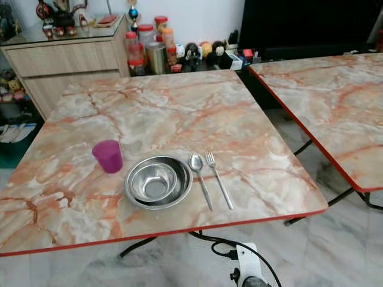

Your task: Setting the table

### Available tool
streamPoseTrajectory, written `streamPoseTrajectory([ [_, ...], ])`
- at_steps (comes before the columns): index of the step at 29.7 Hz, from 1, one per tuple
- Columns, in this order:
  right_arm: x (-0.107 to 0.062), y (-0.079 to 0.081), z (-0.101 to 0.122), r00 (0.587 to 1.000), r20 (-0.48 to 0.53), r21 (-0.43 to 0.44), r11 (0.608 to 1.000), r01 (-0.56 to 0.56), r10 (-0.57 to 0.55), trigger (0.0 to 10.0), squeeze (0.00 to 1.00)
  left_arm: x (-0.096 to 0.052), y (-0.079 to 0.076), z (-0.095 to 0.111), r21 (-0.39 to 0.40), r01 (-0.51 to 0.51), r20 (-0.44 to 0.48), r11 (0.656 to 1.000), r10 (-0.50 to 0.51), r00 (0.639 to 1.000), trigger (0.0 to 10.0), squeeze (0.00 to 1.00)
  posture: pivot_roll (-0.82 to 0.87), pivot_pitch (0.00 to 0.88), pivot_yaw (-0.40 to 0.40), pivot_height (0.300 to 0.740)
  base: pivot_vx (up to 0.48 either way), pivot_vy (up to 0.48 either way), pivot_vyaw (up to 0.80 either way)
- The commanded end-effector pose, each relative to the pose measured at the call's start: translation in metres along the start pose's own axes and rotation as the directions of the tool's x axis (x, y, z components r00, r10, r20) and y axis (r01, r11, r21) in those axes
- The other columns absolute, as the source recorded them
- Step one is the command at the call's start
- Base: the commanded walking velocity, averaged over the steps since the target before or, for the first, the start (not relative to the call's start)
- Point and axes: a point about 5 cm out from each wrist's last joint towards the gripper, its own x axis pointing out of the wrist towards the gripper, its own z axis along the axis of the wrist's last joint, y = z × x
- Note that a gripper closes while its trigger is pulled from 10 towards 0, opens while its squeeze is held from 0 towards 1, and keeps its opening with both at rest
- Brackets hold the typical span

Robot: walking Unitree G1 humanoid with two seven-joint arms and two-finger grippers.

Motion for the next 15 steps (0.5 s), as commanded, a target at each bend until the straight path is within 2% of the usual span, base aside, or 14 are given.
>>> streamPoseTrajectory([
  [1,0.0,-0.002,0.001,1.0,0.001,0.011,1.0,0.008,-0.008,10.0,0.0,0.0,-0.004,0.012,0.041,0.035,0.031,0.999,-0.037,0.999,10.0,0.0,0.09,0.0,0.051,0.74,0.0,0.0,0.0],
  [3,0.0,-0.001,0.002,1.0,0.002,0.014,1.0,0.007,-0.008,10.0,0.0,-0.004,-0.02,0.011,0.084,0.115,0.021,0.99,-0.117,0.993,10.0,0.0,0.09,0.0,0.052,0.74,0.0,0.0,0.0],
  [4,0.0,-0.001,0.002,1.0,0.003,0.016,1.0,0.007,-0.007,10.0,0.0,-0.007,-0.031,0.01,0.1,0.183,0.015,0.978,-0.186,0.983,10.0,0.0,0.09,0.0,0.051,0.74,0.0,0.0,0.0],
  [6,0.0,-0.001,0.002,1.0,0.004,0.02,1.0,0.007,-0.007,10.0,0.0,-0.012,-0.044,0.011,0.14,0.251,0.018,0.958,-0.256,0.967,10.0,0.0,0.09,0.0,0.051,0.74,0.0,0.0,0.0],
  [7,0.0,-0.001,0.003,1.0,0.005,0.022,1.0,0.007,-0.007,10.0,0.0,-0.015,-0.053,0.011,0.179,0.3,0.014,0.937,-0.307,0.952,10.0,0.0,0.09,0.0,0.051,0.74,0.0,0.0,0.0],
  [8,0.0,-0.001,0.003,1.0,0.005,0.022,1.0,0.007,-0.007,10.0,0.0,-0.015,-0.053,0.011,0.179,0.3,0.014,0.937,-0.307,0.952,10.0,0.0,0.09,0.0,0.051,0.74,0.0,0.0,0.0],
  [12,0.0,-0.001,0.004,1.0,0.009,0.033,0.999,0.005,-0.006,10.0,0.0,-0.023,-0.071,0.005,0.246,0.37,-0.012,0.896,-0.379,0.925,10.0,0.0,0.09,0.0,0.049,0.74,0.0,0.0,0.0],
  [15,0.0,-0.001,0.004,1.0,0.01,0.037,0.999,0.005,-0.005,10.0,0.0,-0.026,-0.078,0.001,0.249,0.39,-0.021,0.886,-0.398,0.917,10.0,0.0,0.09,0.0,0.047,0.74,0.0,0.0,0.0],
])
